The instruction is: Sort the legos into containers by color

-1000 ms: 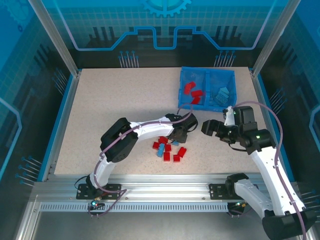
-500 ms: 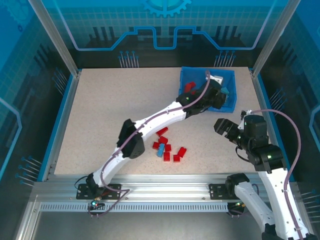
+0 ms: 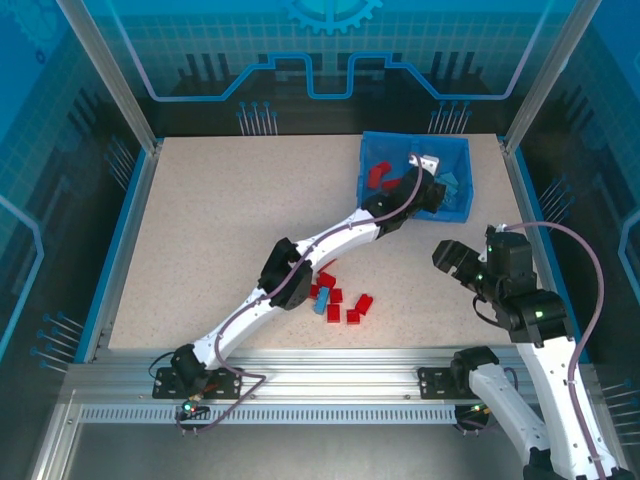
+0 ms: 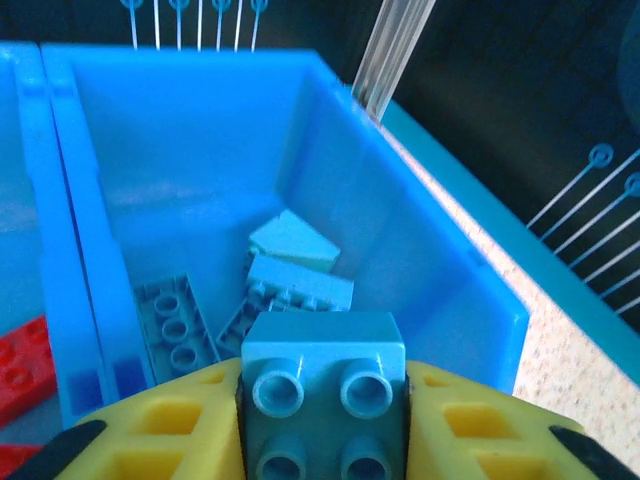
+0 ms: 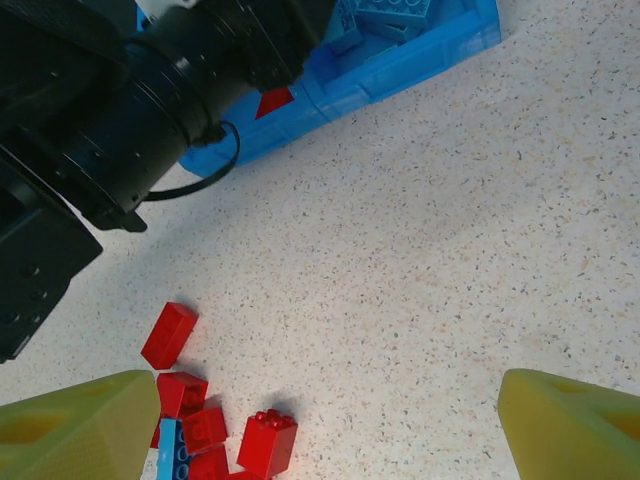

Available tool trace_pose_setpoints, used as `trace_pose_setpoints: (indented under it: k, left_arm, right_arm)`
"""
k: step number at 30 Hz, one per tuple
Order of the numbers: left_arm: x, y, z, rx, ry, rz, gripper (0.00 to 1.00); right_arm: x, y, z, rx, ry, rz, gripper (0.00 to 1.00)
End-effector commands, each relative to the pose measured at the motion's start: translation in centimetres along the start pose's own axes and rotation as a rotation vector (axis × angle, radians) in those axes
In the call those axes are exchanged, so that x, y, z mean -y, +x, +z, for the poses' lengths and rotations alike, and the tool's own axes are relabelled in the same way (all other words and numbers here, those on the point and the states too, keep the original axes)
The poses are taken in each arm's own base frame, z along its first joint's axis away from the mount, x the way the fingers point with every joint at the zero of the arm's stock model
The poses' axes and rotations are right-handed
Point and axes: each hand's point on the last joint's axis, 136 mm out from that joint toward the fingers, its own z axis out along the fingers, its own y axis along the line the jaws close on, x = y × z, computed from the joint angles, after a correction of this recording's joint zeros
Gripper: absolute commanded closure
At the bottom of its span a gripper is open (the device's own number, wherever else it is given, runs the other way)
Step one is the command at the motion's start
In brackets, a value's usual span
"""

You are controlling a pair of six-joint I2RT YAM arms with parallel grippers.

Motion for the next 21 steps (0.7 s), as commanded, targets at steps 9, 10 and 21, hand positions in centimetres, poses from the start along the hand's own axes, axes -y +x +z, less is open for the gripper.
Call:
trace_pose_setpoints:
  k: [9, 10, 21]
  left_arm:
    - [0.0, -6.9, -2.0, 0.175, -0.032, -0.002, 0.45]
    - [0.1, -7.5, -2.4, 0.181, -0.033, -0.002, 0.45]
    - [1.7, -14.2, -15.6, 0.238, 0.078, -0.009, 0.38]
  right_arm:
    - [0.3, 0.2, -0.4, 0.002, 0.003, 0.008, 0.11]
    - [0.3, 0.1, -0.5, 0.003, 0.001, 0.008, 0.11]
    - [-2.2, 1.7, 1.5, -0.11, -0.128, -0.084, 0.1]
